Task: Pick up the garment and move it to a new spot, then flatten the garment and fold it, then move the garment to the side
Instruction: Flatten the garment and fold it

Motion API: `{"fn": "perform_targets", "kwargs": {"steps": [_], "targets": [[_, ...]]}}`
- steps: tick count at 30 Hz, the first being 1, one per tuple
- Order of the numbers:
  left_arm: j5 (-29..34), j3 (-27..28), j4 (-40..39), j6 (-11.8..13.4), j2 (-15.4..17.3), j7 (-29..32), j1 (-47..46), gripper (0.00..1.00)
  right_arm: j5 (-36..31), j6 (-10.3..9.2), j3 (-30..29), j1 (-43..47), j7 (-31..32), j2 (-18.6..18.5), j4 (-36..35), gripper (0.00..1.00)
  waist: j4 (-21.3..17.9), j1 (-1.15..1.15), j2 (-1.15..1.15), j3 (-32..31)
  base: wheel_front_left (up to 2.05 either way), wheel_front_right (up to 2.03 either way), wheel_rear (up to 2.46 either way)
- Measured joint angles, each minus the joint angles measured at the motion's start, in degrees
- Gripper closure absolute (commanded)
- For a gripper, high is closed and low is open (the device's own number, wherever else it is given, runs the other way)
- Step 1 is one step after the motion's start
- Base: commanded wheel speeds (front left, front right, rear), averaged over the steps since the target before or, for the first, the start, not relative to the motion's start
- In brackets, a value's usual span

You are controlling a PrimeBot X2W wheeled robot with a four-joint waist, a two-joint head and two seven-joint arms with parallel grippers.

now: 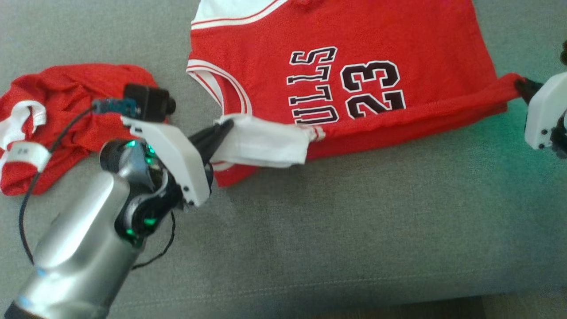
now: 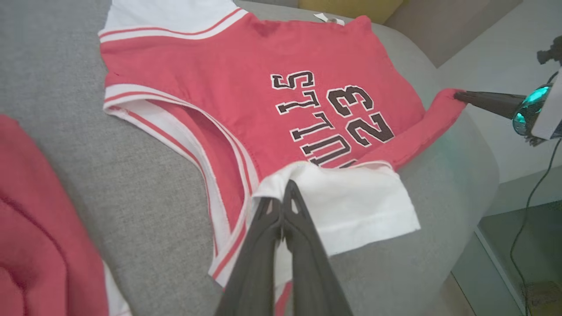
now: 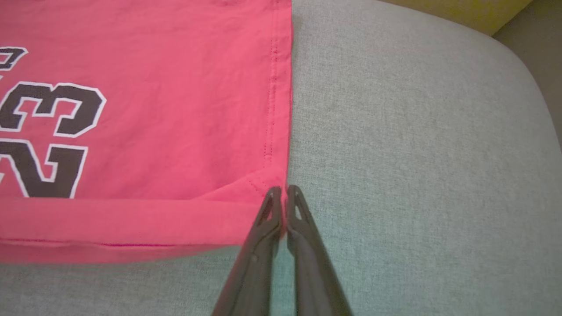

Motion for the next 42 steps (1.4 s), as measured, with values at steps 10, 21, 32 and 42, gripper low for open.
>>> {"fn": "perform_targets", "kwargs": {"steps": [10, 21, 32, 42], "targets": [[0.01, 0.13, 8.04, -1.49, -3.04, 0.11, -7.70, 1.00, -0.71, 0.00, 1.55, -4.22, -2.35, 2.35, 5.59, 1.00, 0.17, 0.00, 0.00, 2.74, 0.00, 0.00, 0.00], [2.47, 5.47, 19.95, 2.02, -7.23, -9.50, -17.31, 0.00, -3.71, 0.00, -0.35, -11.03, -17.00, 6.56, 12.28, 0.00, -0.93, 0.00, 0.00, 4.10, 0.00, 0.00, 0.00], [2.40, 11.39, 22.60, 1.01, -11.01, -29.72, -18.73, 0.00, -1.82, 0.00, -4.91, -10.14, -34.41, 8.59, 13.82, 0.00, -0.99, 0.00, 0.00, 0.17, 0.00, 0.00, 0.00], [6.98, 13.44, 10.60, 4.14, -13.28, -37.87, -4.55, 0.00, -4.01, 0.00, -12.98, 1.68, -42.30, 11.16, 3.74, 0.00, -0.37, 0.00, 0.00, -5.66, 0.00, 0.00, 0.00]]}}
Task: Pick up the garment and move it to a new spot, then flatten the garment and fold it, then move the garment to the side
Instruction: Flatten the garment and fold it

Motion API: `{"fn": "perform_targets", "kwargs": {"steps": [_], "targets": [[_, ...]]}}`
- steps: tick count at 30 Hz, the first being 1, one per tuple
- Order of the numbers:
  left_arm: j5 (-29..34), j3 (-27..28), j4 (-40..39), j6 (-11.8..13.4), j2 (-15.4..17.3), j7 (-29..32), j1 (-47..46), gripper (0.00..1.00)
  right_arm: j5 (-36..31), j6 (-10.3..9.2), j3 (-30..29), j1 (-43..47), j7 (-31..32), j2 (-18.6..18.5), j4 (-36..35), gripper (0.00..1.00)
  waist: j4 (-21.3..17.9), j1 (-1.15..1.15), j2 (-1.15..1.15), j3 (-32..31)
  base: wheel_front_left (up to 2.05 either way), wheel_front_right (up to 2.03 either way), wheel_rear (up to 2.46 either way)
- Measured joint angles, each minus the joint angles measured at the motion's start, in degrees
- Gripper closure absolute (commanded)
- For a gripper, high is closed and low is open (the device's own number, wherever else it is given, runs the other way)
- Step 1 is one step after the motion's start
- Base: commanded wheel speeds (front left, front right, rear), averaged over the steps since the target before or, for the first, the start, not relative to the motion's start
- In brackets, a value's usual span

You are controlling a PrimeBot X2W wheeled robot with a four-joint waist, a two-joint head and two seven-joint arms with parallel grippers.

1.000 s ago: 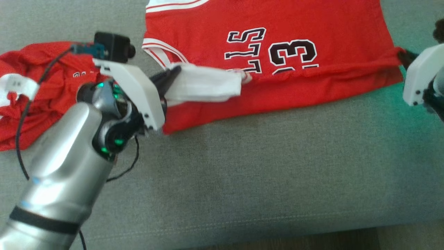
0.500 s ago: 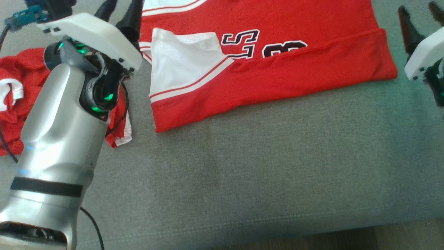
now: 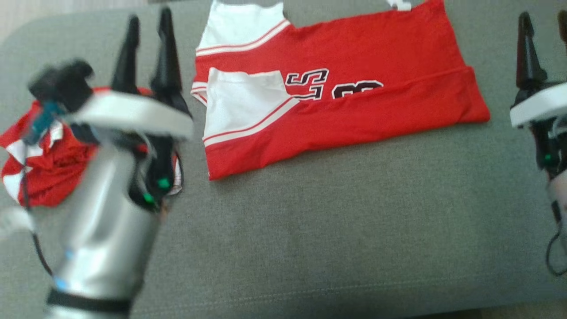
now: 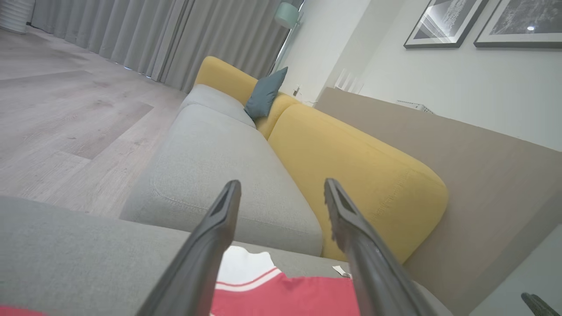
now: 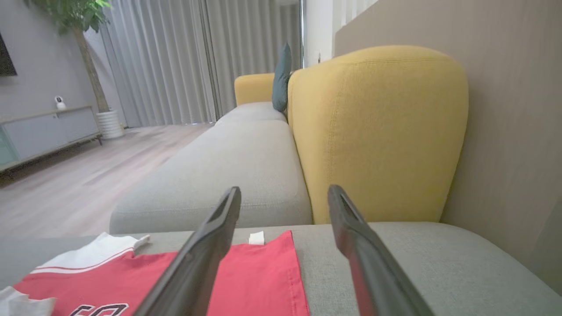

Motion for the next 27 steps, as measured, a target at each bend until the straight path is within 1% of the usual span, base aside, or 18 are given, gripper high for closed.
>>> {"fn": "perform_targets", "kwargs": {"steps": [3, 7, 8, 12, 14, 18, 21, 23, 24, 27], "targets": [[3.35, -0.23, -3.96, 1.26, -1.12, -0.08, 5.33, 0.00, -3.45, 0.00, -4.63, 5.37, -0.05, 1.79, -5.97, 0.00, 0.18, 0.00, 0.00, -1.46, 0.00, 0.00, 0.00], [8.29, 0.22, -7.93, 2.02, -3.32, -0.42, 11.91, 0.00, -8.83, 0.00, -10.06, 13.82, -0.07, 6.05, -14.21, 0.00, 0.34, 0.00, 0.00, -2.85, 0.00, 0.00, 0.00], [8.29, 0.22, -7.93, 2.02, -3.32, -0.42, 11.91, 0.00, -8.83, 0.00, -10.06, 13.82, -0.07, 6.05, -14.21, 0.00, 0.34, 0.00, 0.00, -2.85, 0.00, 0.00, 0.00], [12.21, -0.07, -8.24, 1.99, -5.02, -0.42, 18.20, 0.00, -13.44, 0.00, -12.45, 21.61, -0.07, 10.49, -19.13, 0.00, 0.04, 0.00, 0.00, -3.63, 0.00, 0.00, 0.00], [12.71, -0.09, -7.93, 1.99, -5.59, -0.42, 20.53, 0.00, -14.79, 0.00, -13.03, 24.30, -0.07, 12.18, -20.69, 0.00, -0.31, 0.00, 0.00, -3.75, 0.00, 0.00, 0.00], [13.62, -0.44, -6.45, 1.93, -5.79, -0.42, 22.30, 0.00, -16.34, 0.00, -14.08, 26.25, 0.24, 13.82, -23.05, 0.00, -1.11, 0.00, 0.00, -3.66, 0.00, 0.00, 0.00], [13.65, -0.89, -5.05, 1.92, -5.86, -0.42, 22.15, 0.00, -16.82, 0.00, -14.81, 26.16, 1.32, 13.92, -24.92, 0.00, -1.74, 0.00, 0.00, -3.51, 0.00, 0.00, 0.00], [13.65, -1.89, -2.27, 2.02, -5.88, -0.42, 21.62, 0.00, -16.83, 0.00, -15.05, 26.16, 2.16, 13.92, -25.98, 0.00, -2.18, 0.00, 0.00, -3.36, 0.00, 0.00, 0.00], [13.65, -2.53, -0.58, 2.48, -5.90, -0.42, 21.21, 0.00, -16.86, 0.00, -15.05, 26.15, 2.56, 13.91, -26.39, 0.00, -2.39, 0.00, 0.00, -3.26, 0.00, 0.00, 0.00], [14.11, -3.31, 5.67, 5.12, -6.12, 0.57, 19.50, 0.00, -17.24, 0.00, -15.11, 26.14, 3.36, 13.88, -27.72, 0.00, -2.96, 0.00, 0.00, -2.79, 0.00, 0.00, 0.00]]}}
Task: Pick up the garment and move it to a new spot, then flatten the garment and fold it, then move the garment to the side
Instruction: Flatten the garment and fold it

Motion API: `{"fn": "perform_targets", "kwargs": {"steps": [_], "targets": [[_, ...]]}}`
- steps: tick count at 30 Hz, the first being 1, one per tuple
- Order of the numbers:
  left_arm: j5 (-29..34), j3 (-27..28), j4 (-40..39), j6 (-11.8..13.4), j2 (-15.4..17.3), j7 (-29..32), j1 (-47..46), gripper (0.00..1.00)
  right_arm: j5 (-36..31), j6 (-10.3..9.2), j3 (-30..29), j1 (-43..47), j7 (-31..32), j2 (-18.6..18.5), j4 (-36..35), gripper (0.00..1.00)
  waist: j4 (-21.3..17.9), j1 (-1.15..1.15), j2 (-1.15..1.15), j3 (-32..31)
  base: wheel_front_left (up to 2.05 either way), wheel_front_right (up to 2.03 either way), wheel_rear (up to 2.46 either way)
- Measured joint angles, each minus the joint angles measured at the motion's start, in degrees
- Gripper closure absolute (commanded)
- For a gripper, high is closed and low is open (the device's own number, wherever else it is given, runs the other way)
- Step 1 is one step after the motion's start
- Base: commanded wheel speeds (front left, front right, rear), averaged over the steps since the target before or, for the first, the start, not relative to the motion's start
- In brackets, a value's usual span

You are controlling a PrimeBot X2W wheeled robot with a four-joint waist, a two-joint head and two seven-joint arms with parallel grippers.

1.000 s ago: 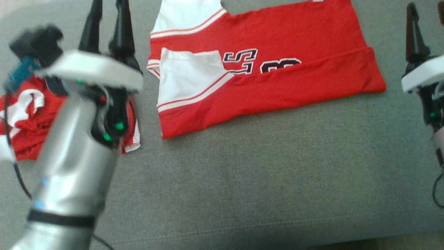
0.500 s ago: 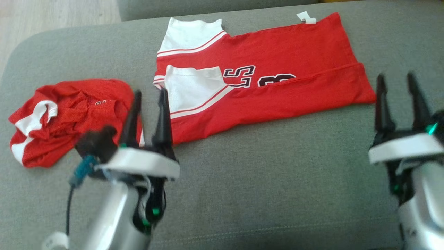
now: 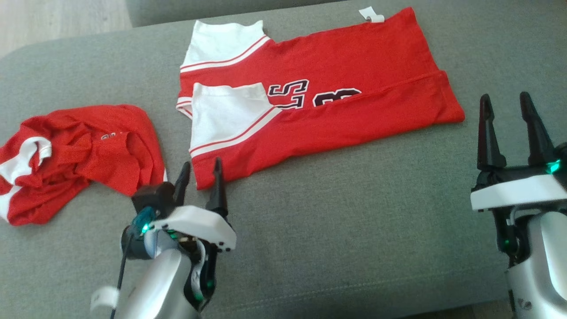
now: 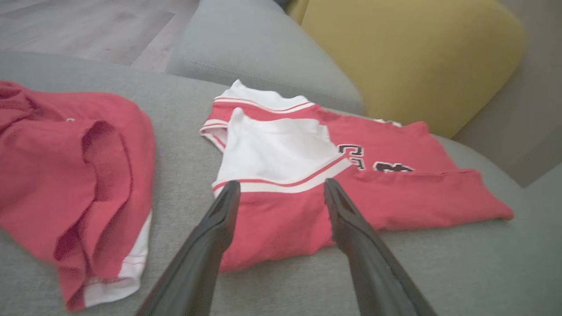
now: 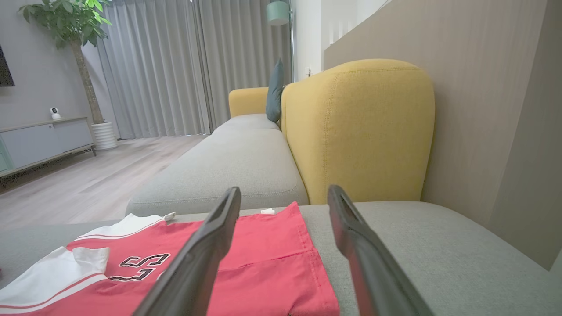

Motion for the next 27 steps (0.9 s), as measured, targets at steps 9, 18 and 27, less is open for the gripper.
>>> {"fn": "perform_targets", "kwargs": {"steps": [9, 18, 27], "targets": [[1.64, -0.65, 14.85, 4.04, -0.01, 3.65, -7.50, 0.00, 0.00, 0.00, 0.21, -0.59, 1.68, -0.56, -2.55, 0.00, -1.88, 0.00, 0.00, 2.01, 0.00, 0.00, 0.00], [2.47, -2.44, 22.40, 3.07, 0.09, 7.09, -12.20, 0.00, 0.00, 0.00, 0.40, -3.70, 3.01, -2.15, -3.61, 0.00, -3.40, 0.00, 0.00, 3.68, 0.00, 0.00, 0.00], [2.02, -5.19, 25.79, -1.10, -0.29, 10.09, -16.75, 1.00, -1.04, 0.00, -1.75, -5.56, 6.30, -3.26, -2.11, 0.00, -2.87, 0.00, 0.00, 4.76, 0.00, 0.00, 0.00]]}}
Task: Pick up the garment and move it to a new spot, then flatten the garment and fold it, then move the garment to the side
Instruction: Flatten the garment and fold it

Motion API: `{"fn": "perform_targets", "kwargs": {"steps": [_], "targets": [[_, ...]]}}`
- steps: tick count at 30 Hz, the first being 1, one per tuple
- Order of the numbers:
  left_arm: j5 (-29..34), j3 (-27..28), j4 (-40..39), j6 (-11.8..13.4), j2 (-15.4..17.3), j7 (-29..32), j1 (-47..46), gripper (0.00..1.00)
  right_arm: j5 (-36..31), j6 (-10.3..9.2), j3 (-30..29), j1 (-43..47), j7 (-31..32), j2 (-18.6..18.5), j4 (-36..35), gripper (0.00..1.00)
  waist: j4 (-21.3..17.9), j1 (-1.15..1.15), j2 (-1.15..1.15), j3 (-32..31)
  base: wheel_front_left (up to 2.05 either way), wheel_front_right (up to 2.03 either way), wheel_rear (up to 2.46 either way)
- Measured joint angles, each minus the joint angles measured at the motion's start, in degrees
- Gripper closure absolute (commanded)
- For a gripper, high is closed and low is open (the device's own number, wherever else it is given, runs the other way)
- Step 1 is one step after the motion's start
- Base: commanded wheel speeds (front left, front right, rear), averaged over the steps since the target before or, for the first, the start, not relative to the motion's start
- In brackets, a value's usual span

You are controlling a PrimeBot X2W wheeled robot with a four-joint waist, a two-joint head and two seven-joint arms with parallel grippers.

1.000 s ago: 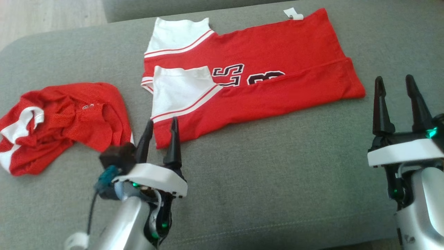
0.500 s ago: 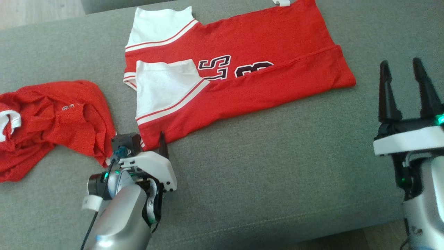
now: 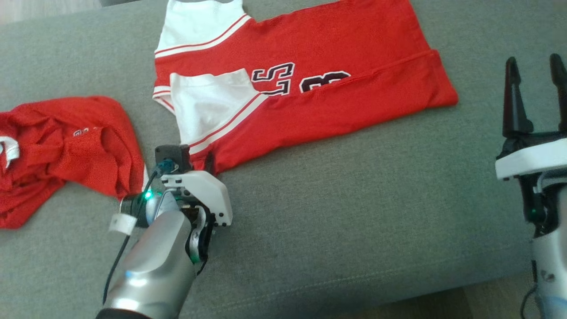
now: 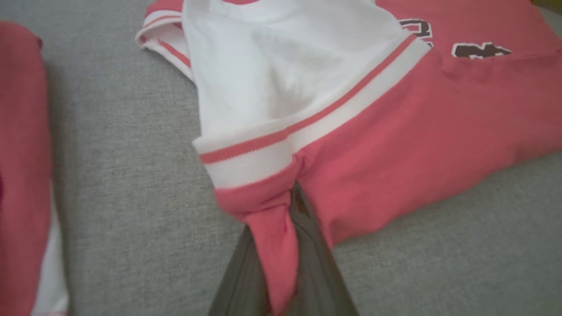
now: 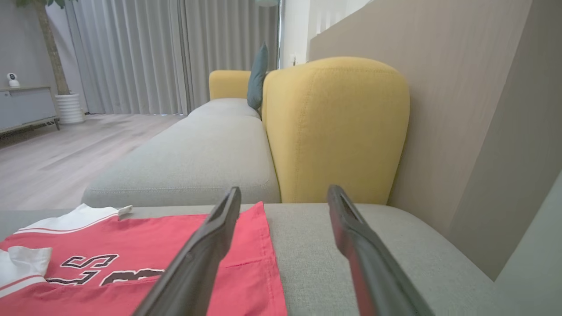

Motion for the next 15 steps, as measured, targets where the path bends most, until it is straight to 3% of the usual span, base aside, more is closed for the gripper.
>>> {"fn": "perform_targets", "kwargs": {"steps": [8, 15], "targets": [[-0.80, -0.38, -2.20, 0.09, -0.51, -7.27, 0.12, 1.00, 0.04, 0.00, -2.09, -2.21, 5.20, 0.21, 7.58, 0.00, 2.40, 0.00, 0.00, 0.79, 0.00, 0.00, 0.00], [-1.09, -2.23, -7.55, 0.53, -0.51, -9.10, 0.10, 1.00, 0.05, 0.00, -3.83, -6.83, 10.50, 0.49, 17.04, 0.00, 4.61, 0.00, 0.00, 1.52, 0.00, 0.00, 0.00]]}}
